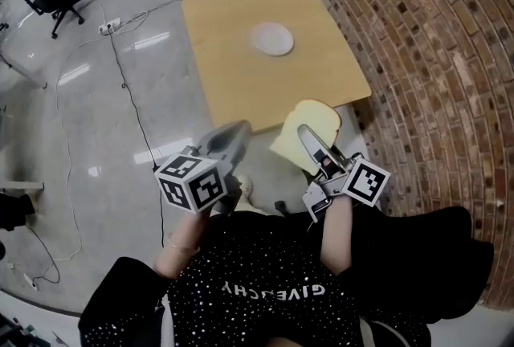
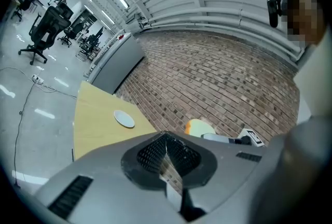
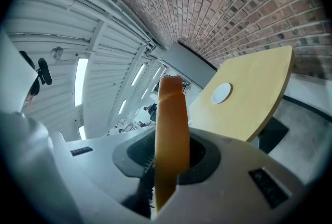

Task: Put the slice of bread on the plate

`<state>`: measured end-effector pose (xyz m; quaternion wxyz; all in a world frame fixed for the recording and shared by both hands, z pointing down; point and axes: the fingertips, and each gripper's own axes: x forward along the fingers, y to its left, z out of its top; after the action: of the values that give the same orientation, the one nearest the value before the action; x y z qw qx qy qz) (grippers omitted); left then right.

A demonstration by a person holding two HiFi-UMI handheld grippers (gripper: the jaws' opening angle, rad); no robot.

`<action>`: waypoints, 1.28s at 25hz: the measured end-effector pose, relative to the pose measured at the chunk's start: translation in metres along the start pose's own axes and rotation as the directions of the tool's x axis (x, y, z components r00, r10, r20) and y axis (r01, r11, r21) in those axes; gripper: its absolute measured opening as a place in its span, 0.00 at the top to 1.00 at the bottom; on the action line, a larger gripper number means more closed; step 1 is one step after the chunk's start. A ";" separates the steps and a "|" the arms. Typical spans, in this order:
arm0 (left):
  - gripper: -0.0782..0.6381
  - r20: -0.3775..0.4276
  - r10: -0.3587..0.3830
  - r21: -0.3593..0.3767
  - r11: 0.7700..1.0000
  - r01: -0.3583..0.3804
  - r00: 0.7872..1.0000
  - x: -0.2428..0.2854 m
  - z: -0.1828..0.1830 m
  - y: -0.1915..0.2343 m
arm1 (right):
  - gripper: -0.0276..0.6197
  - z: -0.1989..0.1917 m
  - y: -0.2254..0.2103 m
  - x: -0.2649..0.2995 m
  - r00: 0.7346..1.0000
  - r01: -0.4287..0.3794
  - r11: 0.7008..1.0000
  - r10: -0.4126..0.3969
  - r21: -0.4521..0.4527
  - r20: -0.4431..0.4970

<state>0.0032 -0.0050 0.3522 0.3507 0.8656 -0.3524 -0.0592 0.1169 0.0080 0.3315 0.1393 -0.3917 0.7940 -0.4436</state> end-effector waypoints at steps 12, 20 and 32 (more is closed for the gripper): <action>0.88 0.032 0.036 0.019 0.999 -0.036 0.999 0.038 0.017 0.023 | 0.81 0.033 -0.038 0.012 1.000 0.002 1.000 -0.002 0.014 0.018; 0.88 -0.010 0.029 0.018 0.999 -0.028 1.000 0.052 0.013 0.031 | 0.81 0.029 -0.056 0.002 0.997 0.034 0.996 -0.039 0.085 0.059; 0.88 -0.045 0.030 -0.011 0.999 -0.031 0.999 0.117 0.024 0.056 | 0.81 0.077 -0.113 0.035 0.996 0.081 0.988 -0.084 0.131 0.016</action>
<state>0.0500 -0.1232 0.3870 0.3645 0.8592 -0.3572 -0.0364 0.1939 -0.0974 0.3840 0.1545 -0.4189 0.7448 -0.4959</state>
